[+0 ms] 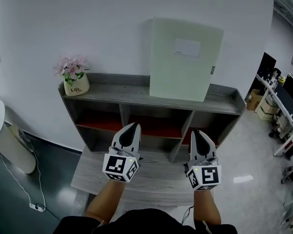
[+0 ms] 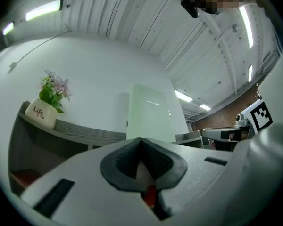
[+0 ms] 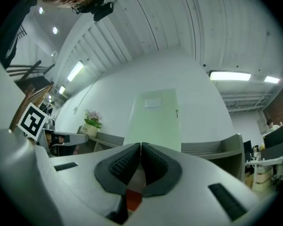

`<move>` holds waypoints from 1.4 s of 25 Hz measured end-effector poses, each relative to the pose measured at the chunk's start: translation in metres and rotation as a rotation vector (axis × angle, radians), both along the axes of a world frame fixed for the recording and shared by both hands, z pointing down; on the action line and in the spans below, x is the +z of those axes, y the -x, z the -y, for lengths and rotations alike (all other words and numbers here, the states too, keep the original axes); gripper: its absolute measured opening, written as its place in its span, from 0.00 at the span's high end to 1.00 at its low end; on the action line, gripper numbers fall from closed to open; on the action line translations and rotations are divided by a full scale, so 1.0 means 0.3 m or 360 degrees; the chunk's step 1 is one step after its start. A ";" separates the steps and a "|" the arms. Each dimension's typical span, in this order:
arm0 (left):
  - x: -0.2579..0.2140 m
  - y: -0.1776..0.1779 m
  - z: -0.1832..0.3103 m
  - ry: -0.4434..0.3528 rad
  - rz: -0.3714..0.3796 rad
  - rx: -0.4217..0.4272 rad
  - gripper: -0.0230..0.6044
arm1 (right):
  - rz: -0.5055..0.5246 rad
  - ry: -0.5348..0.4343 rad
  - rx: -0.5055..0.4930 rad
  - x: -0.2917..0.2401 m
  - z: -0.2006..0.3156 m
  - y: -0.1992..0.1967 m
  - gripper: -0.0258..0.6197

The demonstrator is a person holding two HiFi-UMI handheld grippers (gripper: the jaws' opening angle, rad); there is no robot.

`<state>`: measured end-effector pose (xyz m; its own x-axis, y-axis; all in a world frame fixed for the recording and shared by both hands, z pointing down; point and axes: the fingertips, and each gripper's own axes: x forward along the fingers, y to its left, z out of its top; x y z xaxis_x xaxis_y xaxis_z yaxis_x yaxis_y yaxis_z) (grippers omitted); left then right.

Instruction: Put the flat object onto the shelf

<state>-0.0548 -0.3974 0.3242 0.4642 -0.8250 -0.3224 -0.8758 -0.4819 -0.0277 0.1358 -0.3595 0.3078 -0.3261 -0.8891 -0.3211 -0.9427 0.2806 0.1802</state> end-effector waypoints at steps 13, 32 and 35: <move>0.191 -0.027 -0.005 0.0121 0.0096 -0.0010 0.95 | -0.0028 0.0144 0.0008 0.206 0.014 0.035 0.92; 0.221 -0.057 -0.018 0.0127 0.0169 -0.0009 0.95 | -0.0048 0.0174 0.0030 0.251 0.013 0.042 0.92; 0.218 -0.058 -0.017 0.0127 0.0160 -0.0001 0.95 | -0.0051 0.0172 0.0031 0.249 0.014 0.042 0.92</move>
<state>-0.0373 -0.3923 0.3896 0.4904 -0.8465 -0.2072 -0.8708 -0.4856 -0.0770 0.1230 -0.3636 0.3826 -0.3168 -0.9243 -0.2128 -0.9425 0.2816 0.1802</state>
